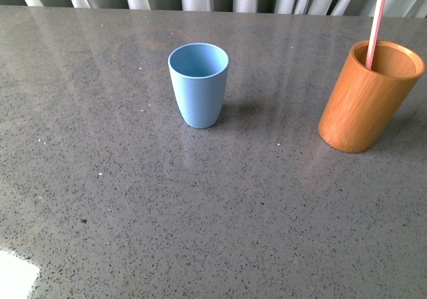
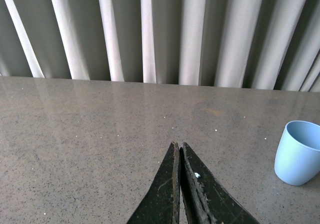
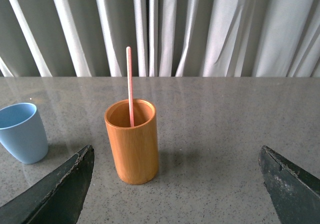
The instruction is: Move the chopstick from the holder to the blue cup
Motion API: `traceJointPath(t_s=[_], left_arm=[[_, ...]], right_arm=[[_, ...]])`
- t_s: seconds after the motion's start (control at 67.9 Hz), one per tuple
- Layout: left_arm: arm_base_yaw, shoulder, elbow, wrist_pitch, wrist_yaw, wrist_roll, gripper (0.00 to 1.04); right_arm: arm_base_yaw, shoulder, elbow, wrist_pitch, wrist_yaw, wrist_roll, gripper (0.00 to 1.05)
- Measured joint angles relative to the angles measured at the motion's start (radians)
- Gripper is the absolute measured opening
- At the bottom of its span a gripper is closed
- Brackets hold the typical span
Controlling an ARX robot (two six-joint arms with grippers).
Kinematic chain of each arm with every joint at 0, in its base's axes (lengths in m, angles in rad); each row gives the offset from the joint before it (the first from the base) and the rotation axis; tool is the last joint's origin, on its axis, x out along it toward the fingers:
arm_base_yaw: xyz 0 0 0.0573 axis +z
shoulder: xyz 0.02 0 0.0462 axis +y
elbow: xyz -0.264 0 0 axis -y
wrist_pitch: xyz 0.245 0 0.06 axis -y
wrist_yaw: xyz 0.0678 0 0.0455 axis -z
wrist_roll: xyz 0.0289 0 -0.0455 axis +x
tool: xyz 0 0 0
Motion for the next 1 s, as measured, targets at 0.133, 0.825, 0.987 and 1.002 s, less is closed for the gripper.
traceJointPath(t_s=[0.133, 0.825, 0.987, 1.002], left_arm=[[0.0, -0.043, 0.0, -0.043, 0.0, 0.0, 0.02], [0.001, -0.277, 0.0, -0.293, 0.0, 0.0, 0.16], [0.001, -0.277, 0.0, -0.293, 0.0, 0.0, 0.45], [0.001, -0.277, 0.0, -0.293, 0.0, 0.0, 0.48]], right_arm=[[0.0, 0.0, 0.0, 0.0, 0.0, 0.0, 0.96], [0.0, -0.001, 0.0, 0.0, 0.0, 0.0, 0.96], [0.0, -0.001, 0.0, 0.0, 0.0, 0.0, 0.96], [0.0, -0.001, 0.0, 0.0, 0.0, 0.0, 0.96]])
